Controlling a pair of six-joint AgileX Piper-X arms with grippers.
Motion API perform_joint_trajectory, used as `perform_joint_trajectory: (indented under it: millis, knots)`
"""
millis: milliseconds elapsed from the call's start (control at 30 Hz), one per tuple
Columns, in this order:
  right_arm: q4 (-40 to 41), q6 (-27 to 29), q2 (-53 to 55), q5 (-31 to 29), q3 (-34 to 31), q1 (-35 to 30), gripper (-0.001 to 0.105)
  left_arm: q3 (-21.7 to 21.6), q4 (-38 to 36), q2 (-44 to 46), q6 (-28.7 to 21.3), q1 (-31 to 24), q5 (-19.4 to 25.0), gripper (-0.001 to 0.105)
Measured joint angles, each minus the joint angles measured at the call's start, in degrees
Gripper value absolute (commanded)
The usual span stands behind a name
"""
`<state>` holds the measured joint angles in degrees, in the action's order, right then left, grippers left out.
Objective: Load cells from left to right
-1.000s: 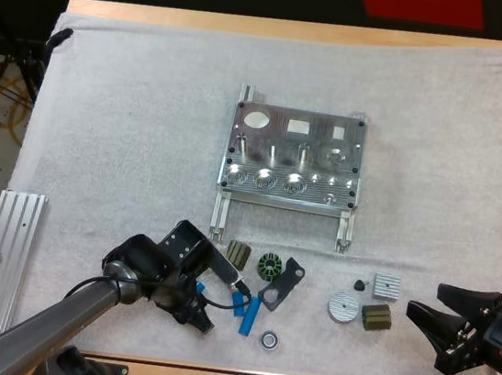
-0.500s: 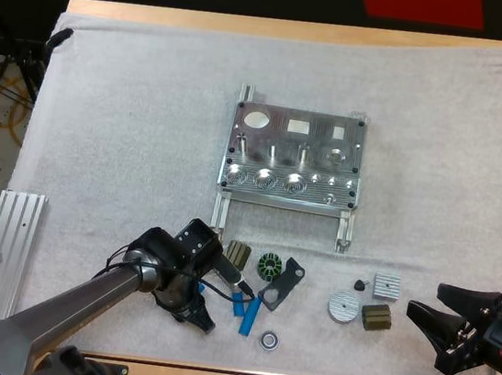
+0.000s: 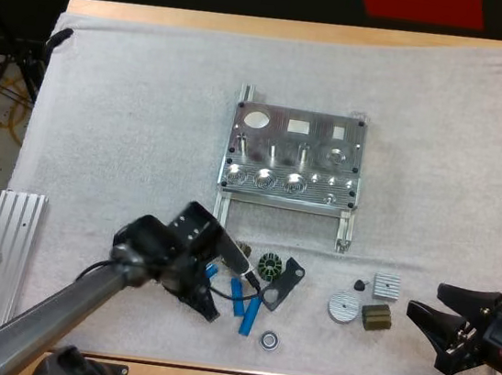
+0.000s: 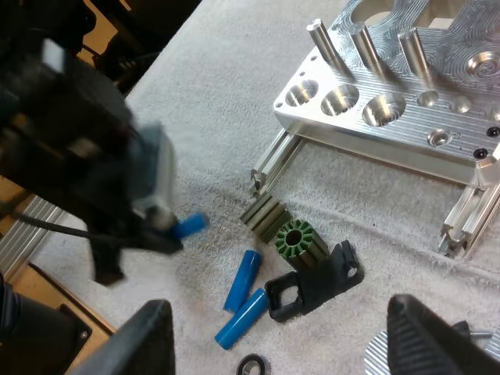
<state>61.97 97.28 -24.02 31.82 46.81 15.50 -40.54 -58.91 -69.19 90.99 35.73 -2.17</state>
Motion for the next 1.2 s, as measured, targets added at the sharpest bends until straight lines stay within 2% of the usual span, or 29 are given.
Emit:
perform_joint_trajectory:
  millis: [167,267,500,600,700,767,1000,1133,1200]
  knots:
    - [0.00,-0.68,-1.29,0.99,0.00,0.00,0.058,-6.30,-2.59,9.62,-8.31,0.00,-4.22,0.000]
    - [0.00,-1.09,-4.37,3.72,0.00,0.00,0.058,-9.10,-3.72,13.82,-10.99,0.00,-7.21,0.000]
    - [-3.45,-3.22,-11.69,7.05,0.00,0.00,0.058,-12.24,-4.05,17.06,-12.40,0.00,-9.88,0.000]
    - [-6.88,-4.76,-14.74,8.49,0.00,0.00,0.048,-12.24,-5.00,17.03,-12.54,0.00,-10.47,0.000]
    - [-9.99,-5.59,-18.08,10.77,0.00,0.00,0.034,-12.24,-5.71,17.03,-12.52,0.00,-10.61,0.000]
    - [-12.50,-6.04,-20.96,12.49,0.00,0.00,0.031,-12.24,-6.24,17.03,-12.63,0.00,-10.61,0.000]
    - [-17.30,-6.47,-26.35,15.57,0.00,1.76,0.033,-12.24,-6.69,17.03,-13.82,0.00,-11.42,0.000]
    - [-21.26,-7.39,-29.42,14.92,0.00,8.50,0.045,-12.24,-6.69,17.03,-15.46,0.00,-12.05,0.000]
    - [-23.35,-8.34,-30.93,13.47,0.00,12.05,0.046,-12.24,-6.69,17.03,-15.88,0.00,-12.48,0.000]
